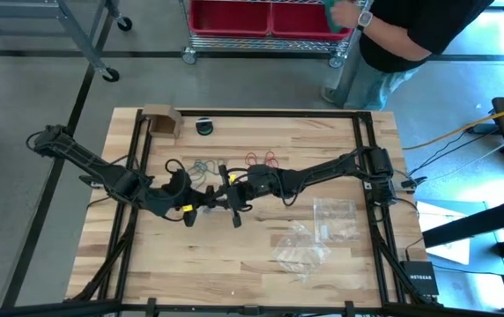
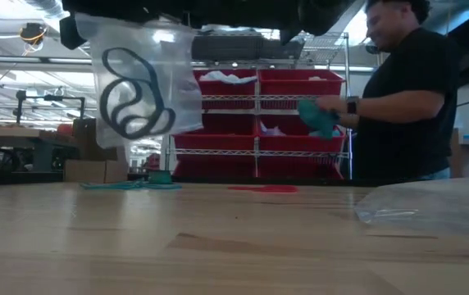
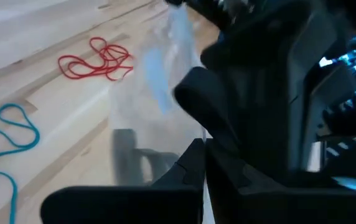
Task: Sort rubber bands
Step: Put the black rubber band into the transparent zip bag
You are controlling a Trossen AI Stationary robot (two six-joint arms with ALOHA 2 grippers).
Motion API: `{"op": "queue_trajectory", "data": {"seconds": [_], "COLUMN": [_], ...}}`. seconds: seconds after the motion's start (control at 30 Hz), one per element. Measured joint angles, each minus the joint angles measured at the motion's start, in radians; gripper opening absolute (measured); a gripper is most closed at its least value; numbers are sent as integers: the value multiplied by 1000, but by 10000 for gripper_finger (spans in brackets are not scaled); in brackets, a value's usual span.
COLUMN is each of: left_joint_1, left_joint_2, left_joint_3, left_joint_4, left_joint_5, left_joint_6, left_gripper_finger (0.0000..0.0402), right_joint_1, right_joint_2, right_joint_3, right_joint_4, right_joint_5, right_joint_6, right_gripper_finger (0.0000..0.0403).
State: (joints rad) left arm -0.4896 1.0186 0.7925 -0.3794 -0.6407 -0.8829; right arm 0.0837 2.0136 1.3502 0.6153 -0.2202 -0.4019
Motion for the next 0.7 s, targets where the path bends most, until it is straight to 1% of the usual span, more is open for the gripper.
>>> {"op": "queue_trajectory", "data": {"seconds": [0.17,0.37,0.5,0.6,0.7], "left_joint_1": [0,1,1,-2,-2], "left_joint_2": [-27,-34,-35,-35,-35], "left_joint_3": [0,0,-1,0,0], "left_joint_4": [-13,-40,-52,-66,-73], "left_joint_5": [-5,-30,-32,-23,-33], "left_joint_6": [6,8,4,1,3], "left_gripper_finger": [0,0,0,0,0], "right_joint_1": [2,5,4,-2,-5], "right_joint_2": [0,-1,-1,-1,0], "right_joint_3": [0,1,1,0,-1], "right_joint_4": [-61,-85,-153,-222,-256], "right_joint_5": [74,173,232,283,334], "right_joint_6": [-13,-18,-14,45,142], "right_gripper_finger": [0,0,0,0,0]}}
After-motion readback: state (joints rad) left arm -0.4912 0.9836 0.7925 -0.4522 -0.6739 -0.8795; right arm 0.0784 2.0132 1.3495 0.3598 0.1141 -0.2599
